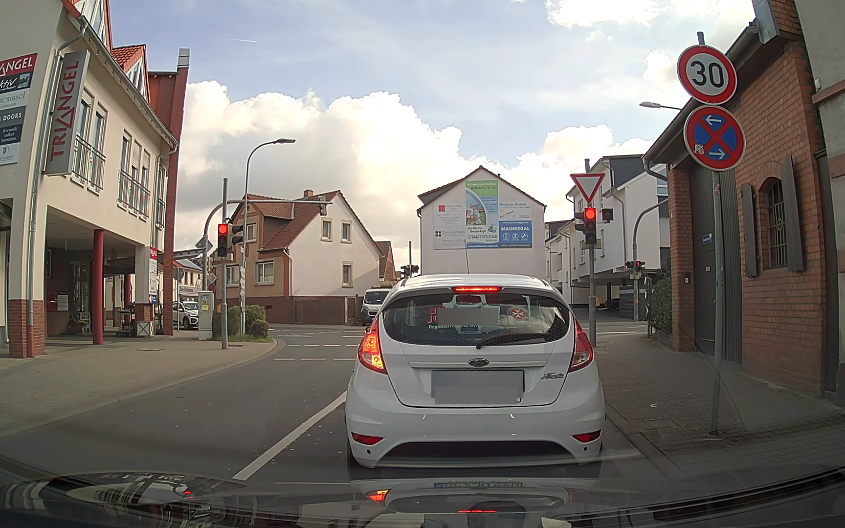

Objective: Follow the waypoints while adhering to traffic rules and regulations

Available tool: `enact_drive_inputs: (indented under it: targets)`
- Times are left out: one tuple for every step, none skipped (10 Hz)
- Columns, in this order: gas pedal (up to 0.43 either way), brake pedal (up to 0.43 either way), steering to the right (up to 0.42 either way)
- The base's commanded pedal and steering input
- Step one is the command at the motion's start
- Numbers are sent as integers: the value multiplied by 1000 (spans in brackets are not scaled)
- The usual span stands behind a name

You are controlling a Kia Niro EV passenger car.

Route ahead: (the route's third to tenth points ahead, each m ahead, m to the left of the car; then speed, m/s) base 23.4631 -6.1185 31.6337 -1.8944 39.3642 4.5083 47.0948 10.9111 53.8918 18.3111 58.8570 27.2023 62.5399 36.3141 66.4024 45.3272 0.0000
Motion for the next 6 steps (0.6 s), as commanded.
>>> enact_drive_inputs:
  targets:
    - [0, 274, 7]
    - [0, 274, 7]
    - [0, 274, 7]
    - [0, 274, 7]
    - [0, 274, 7]
    - [0, 280, 7]
